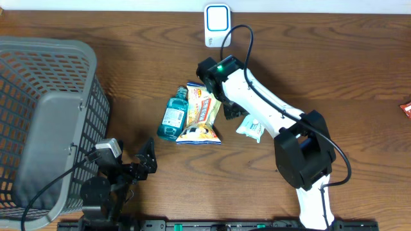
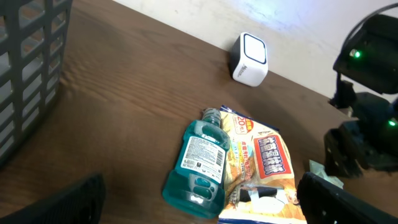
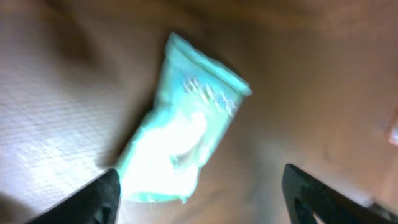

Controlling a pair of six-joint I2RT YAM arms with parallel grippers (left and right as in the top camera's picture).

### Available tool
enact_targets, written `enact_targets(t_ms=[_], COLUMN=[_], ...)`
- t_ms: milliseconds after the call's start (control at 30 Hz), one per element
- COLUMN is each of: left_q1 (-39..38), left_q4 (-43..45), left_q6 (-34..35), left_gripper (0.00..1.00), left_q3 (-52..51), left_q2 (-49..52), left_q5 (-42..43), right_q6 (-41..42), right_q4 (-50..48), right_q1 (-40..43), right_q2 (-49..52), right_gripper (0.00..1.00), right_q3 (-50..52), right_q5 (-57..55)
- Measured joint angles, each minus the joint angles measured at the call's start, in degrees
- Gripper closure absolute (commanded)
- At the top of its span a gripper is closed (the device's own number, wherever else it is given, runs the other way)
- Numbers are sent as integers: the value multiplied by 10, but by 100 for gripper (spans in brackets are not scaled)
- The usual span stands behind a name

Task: Scan the item barcode
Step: 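Grasp the green wipes pack with the right gripper and lift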

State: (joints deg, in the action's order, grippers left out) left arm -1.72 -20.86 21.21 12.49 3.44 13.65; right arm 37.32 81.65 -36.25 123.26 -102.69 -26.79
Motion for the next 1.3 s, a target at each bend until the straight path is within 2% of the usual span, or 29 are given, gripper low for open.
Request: enact_targets(t_ms=[100,367,800,1067,1200,1300], left_q1=[0,0,0,0,0,0], left_q4=[0,0,0,0,0,0], left_q6=[0,0,0,0,0,0], left_gripper=[2,2,2,2,2,2], left_q3=[0,0,0,0,0,0], left_q2=[0,0,0,0,0,0], left_q5=[0,0,0,0,0,0], right_q6=[50,117,133,136,136,137], right_q4=[14,-29,-99,-136,-131,-92], right_q1=[1,2,2,3,8,16], right_q2=[0,0,0,0,15,47], right_gripper=[1,1,8,19,19,23], right_q3=[0,3,94,97,97,92], right_q5=[0,0,2,5,13,13])
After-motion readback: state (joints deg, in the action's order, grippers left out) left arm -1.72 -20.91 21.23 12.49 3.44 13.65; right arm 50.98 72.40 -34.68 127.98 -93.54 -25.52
